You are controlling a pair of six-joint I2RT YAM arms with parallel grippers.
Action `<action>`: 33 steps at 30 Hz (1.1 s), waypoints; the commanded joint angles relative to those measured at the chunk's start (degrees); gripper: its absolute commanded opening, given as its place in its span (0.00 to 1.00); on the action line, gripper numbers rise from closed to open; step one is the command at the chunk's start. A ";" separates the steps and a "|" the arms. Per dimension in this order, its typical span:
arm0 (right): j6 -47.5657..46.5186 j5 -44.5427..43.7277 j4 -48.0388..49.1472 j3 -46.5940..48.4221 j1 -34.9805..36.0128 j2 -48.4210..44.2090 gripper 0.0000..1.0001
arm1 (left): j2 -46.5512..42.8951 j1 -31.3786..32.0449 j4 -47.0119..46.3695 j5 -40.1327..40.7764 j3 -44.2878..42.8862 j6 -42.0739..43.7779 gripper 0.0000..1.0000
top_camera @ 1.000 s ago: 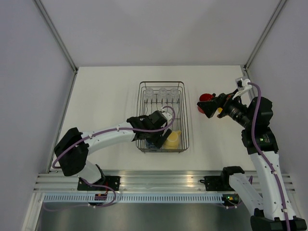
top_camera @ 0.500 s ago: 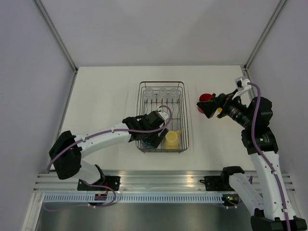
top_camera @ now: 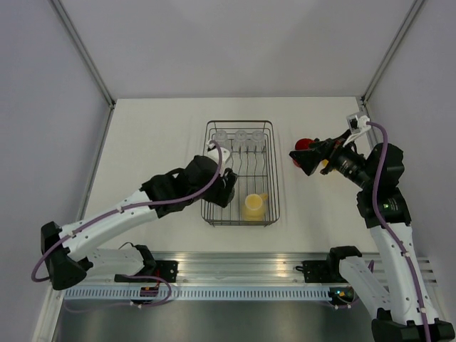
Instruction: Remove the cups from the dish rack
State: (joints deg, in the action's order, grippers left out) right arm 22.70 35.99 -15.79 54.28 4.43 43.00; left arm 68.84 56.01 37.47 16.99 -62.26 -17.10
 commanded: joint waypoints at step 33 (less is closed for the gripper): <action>6.66 16.05 44.70 -10.78 31.95 3.84 0.86 | -20.85 0.07 -64.01 -16.73 17.86 -50.46 0.02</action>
State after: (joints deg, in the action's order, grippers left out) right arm 30.22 53.39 20.80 43.40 33.67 45.82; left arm 48.49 56.01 -12.51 1.30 -45.08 -58.22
